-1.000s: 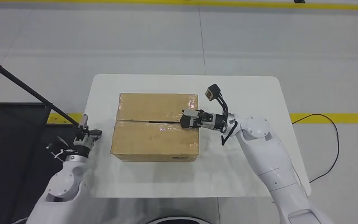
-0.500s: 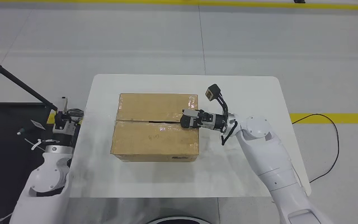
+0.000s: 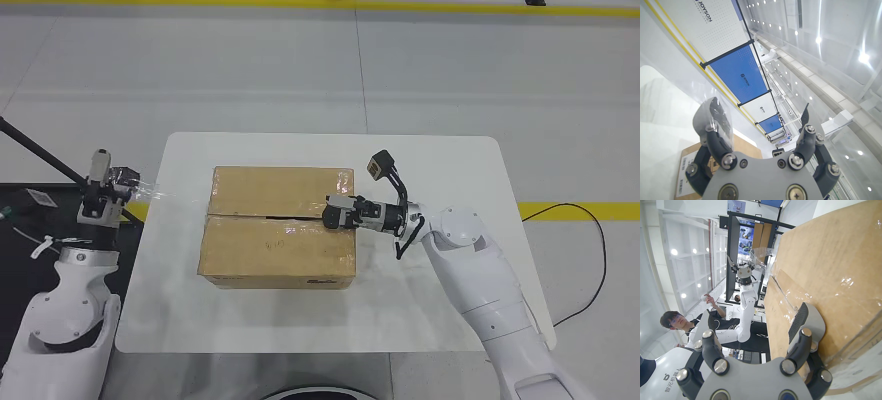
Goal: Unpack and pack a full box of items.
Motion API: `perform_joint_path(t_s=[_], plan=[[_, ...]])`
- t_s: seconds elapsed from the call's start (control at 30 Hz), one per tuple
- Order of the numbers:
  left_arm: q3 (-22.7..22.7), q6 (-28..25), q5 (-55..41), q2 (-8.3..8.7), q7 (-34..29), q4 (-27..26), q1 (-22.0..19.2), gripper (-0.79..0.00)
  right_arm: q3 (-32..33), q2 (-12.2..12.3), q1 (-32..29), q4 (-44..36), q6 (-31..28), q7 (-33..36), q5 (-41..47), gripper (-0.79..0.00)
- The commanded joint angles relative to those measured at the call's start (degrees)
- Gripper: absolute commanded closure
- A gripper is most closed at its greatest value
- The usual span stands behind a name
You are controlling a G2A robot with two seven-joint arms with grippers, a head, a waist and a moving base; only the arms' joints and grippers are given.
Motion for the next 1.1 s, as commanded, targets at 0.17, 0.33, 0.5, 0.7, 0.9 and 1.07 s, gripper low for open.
perform_joint_path(t_s=[0.17, 0.33, 0.5, 0.7, 0.9, 1.07], plan=[[-1.37, 2.83, 2.68, -0.11, -0.54, -4.98, 0.53, -0.785, 0.0, 0.0, 0.0, 0.0, 0.0, 0.0, 0.0, -0.785], [-0.99, 4.93, 2.78, -0.23, -2.09, -8.01, 0.28, -0.785, 0.0, 0.0, 0.0, 0.0, 0.0, 0.0, 0.0, -0.785], [0.15, 6.62, 3.25, -0.35, -3.38, -10.62, -0.59, -0.785, 0.0, 0.0, 0.0, 0.0, 0.0, 0.0, 0.0, -0.785], [2.3, 8.42, 4.25, -0.52, -4.46, -12.25, -2.22, -0.785, 0.19, 0.2, -1.66, -3.01, 0.54, -2.51, -1.05, -0.785], [5.09, 9.58, 6.11, -0.73, -5.25, -14.2, -3.3, -0.785, 0.13, 0.35, -2.21, -4.21, 0.95, -3.45, -1.76, -0.785], [7.66, 10.07, 6.92, -0.93, -6.09, -15.91, -4.23, -0.785, -0.38, 0.34, -2.01, -4.35, 1.14, -4.11, -2.61, -0.785]])
